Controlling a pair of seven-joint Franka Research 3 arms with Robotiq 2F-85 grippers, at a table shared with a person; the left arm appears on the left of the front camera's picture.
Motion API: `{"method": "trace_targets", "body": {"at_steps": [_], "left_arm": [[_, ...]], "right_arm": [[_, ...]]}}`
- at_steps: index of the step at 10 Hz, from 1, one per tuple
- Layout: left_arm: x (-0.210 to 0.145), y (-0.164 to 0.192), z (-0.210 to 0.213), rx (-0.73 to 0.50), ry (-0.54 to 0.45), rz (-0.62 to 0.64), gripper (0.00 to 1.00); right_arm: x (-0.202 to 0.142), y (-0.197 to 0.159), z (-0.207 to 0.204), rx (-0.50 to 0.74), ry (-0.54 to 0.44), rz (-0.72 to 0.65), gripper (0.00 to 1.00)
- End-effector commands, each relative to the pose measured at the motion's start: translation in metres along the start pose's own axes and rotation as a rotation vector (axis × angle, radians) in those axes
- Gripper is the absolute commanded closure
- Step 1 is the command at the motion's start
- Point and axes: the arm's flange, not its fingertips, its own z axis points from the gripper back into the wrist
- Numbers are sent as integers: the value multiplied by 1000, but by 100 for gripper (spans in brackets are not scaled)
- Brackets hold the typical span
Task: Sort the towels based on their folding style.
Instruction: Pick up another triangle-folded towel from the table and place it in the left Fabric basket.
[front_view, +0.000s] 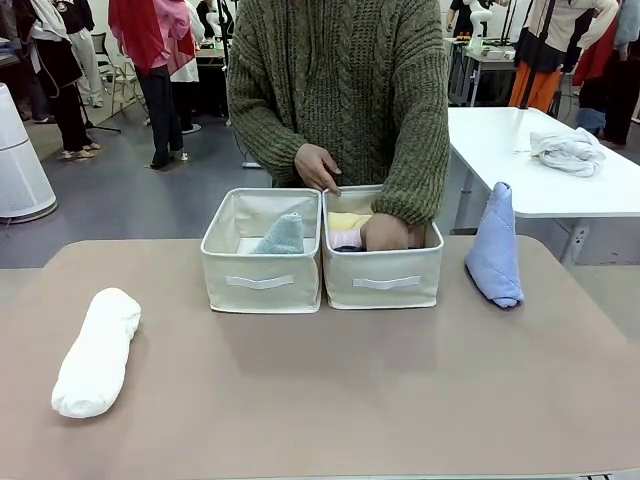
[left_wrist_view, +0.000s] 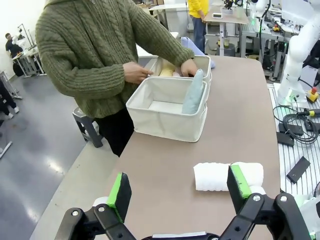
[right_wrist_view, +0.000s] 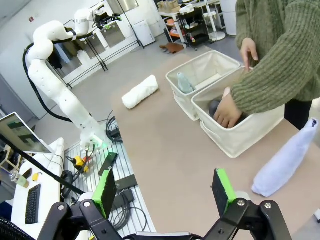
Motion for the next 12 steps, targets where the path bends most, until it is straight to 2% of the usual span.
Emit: {"method": "trace_targets", "body": {"at_steps": [1,7,10,12], "left_arm": [[1,0,-1,-3,0,-1,0],[1,0,-1,-3,0,-1,0],[1,0,-1,-3,0,-1,0],[1,0,-1,-3,0,-1,0]], "right_arm": [[0,1,0,7,-4,10,0],[0,0,0,0,0,0,0],[45,5,-57,-166,314,-60,0],[83,-7,-102,-270,479,-131,0]]}}
